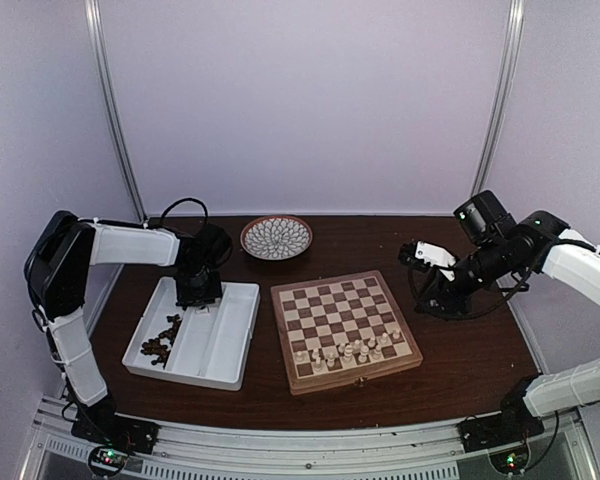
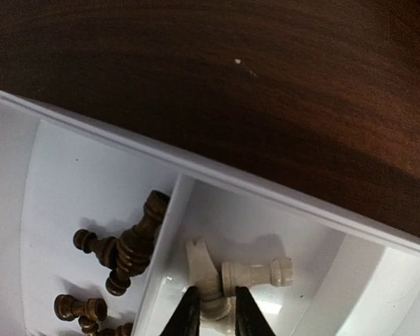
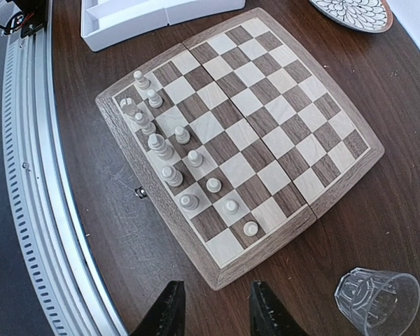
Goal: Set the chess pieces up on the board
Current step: Pick up the knight from the storage box.
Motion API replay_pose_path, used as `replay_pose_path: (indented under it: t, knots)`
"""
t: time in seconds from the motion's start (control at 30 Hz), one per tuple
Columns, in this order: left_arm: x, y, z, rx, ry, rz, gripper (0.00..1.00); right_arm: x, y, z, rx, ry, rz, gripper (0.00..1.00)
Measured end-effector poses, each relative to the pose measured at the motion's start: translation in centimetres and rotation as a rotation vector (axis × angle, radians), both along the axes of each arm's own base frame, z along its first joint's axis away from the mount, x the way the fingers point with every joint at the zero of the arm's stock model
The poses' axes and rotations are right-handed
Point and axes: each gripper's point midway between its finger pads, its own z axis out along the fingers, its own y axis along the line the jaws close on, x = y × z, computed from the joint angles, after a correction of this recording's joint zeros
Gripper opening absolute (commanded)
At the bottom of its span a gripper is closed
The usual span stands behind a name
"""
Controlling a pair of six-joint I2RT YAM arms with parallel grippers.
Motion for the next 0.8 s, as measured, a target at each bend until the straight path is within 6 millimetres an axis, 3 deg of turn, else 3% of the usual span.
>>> replay_pose_path:
  t: [0.13,0.4,0.8]
  knots:
    - [-0.1,0.1,-0.1,0.002,0.002,0.008,0.28,0.1,0.2,0.2,0.01,-0.007,0.003,0.35]
    - [-1.1,1.0,-1.4,0.019,0.031,0.028,0.28,0.0,0.4,0.3,0.024,-0.003,0.01,0.36]
    - [-0.2,0.8,-1.3,0.02,0.013,0.021,0.12,-0.4,0.2,0.6,0.033,-0.019,0.011,0.36]
